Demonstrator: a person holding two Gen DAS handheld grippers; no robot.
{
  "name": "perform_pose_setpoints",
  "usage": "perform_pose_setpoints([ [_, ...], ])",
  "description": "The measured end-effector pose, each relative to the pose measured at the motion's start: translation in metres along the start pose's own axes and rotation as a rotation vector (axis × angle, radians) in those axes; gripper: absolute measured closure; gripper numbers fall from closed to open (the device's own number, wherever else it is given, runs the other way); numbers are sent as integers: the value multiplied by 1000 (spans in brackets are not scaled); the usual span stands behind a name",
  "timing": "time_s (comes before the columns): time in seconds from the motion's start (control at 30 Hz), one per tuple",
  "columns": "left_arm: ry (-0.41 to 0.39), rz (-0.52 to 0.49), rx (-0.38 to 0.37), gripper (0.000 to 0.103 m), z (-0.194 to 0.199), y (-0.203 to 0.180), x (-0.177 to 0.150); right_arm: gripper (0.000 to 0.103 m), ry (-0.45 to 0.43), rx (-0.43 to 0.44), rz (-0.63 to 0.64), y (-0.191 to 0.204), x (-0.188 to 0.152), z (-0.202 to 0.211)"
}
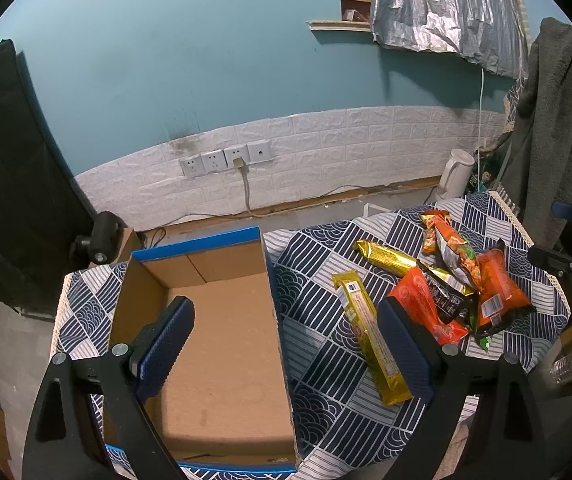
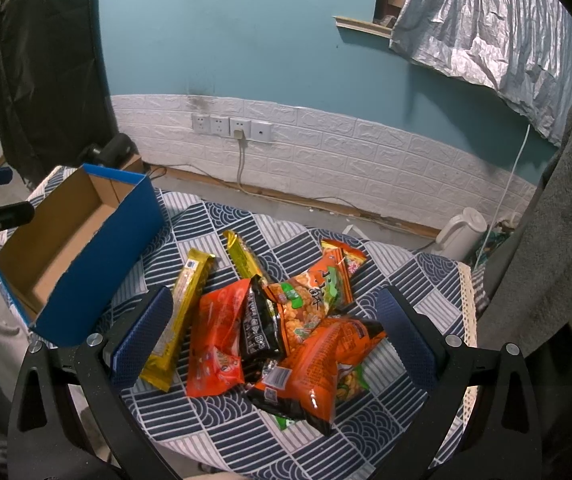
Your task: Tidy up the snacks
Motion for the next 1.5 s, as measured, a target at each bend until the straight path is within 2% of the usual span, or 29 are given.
perform_pose_setpoints([
  [0.7, 25, 5, -14, 9, -5, -1, -1, 3, 10, -6, -1, -4, -1, 0],
  [1.5, 88, -7, -16, 9, -34, -8, -7, 3, 61, -55, -27, -20, -11, -12],
])
Point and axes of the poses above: each gripper's, at about its wrist camera, not at the fingertips, and z roughly against the way its jaws point, y to its left, x to its top, the point moved 2 cm from there along -z, roughly the way its jaws point, and after that the axes turned 7 degrees about -y, right-handed, at the moved point
